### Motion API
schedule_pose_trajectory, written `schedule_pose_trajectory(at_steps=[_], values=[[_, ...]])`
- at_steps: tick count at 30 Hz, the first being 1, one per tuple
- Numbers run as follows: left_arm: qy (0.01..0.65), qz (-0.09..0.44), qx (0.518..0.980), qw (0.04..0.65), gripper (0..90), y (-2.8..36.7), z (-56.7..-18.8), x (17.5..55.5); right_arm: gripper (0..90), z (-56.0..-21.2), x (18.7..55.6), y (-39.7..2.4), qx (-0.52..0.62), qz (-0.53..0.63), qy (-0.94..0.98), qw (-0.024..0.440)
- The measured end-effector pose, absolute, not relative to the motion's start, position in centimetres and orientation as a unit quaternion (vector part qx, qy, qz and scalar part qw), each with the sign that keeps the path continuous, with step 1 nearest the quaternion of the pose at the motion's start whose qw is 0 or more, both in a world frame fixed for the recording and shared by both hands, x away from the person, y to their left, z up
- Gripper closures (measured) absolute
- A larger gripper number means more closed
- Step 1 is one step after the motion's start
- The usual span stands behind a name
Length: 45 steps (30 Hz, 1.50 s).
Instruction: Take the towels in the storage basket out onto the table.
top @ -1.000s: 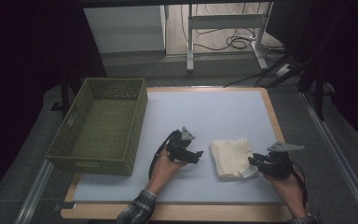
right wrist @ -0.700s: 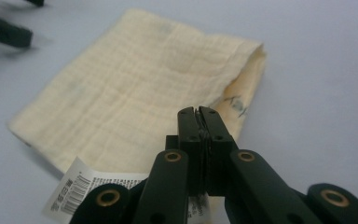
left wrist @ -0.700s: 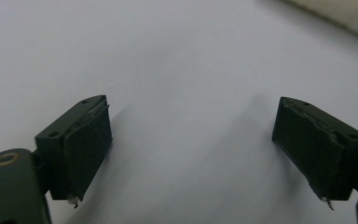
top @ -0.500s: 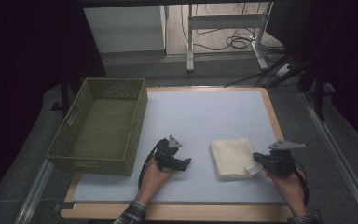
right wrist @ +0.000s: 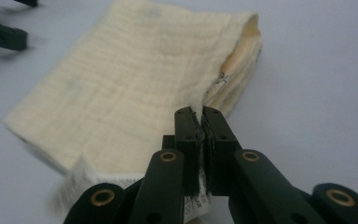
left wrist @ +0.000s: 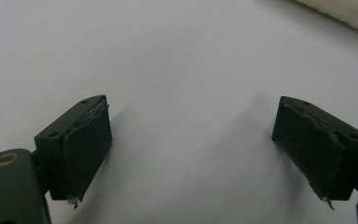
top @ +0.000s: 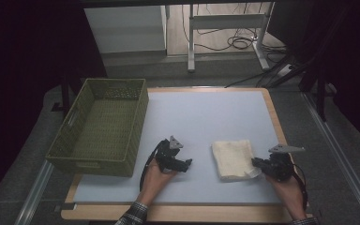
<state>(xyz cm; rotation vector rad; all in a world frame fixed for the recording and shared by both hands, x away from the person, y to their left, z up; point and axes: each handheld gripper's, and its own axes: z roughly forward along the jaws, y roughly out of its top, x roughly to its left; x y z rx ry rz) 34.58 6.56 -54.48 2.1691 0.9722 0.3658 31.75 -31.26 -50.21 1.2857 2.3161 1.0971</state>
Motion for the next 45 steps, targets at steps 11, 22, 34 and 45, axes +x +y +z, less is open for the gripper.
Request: schedule_pose_trajectory(at_steps=[11, 22, 34, 45], values=[[0.378, 0.143, 0.84, 0.362, 11.9, 6.5, -54.5, 34.6, 86.0, -47.7, 32.0, -26.7, 0.391, 0.402, 0.819, 0.122], [0.376, 0.143, 0.842, 0.36, 12.0, 6.6, -54.5, 34.5, 86.0, -48.0, 32.1, -27.5, 0.403, 0.406, 0.811, 0.124], [0.377, 0.144, 0.841, 0.36, 12.1, 6.6, -54.5, 34.5, 85.5, -50.8, 31.8, -30.7, 0.454, 0.39, 0.793, 0.115], [0.377, 0.144, 0.841, 0.36, 12.0, 6.6, -54.5, 34.5, 66.7, -49.3, 33.5, -30.9, 0.455, 0.387, 0.789, 0.145]])
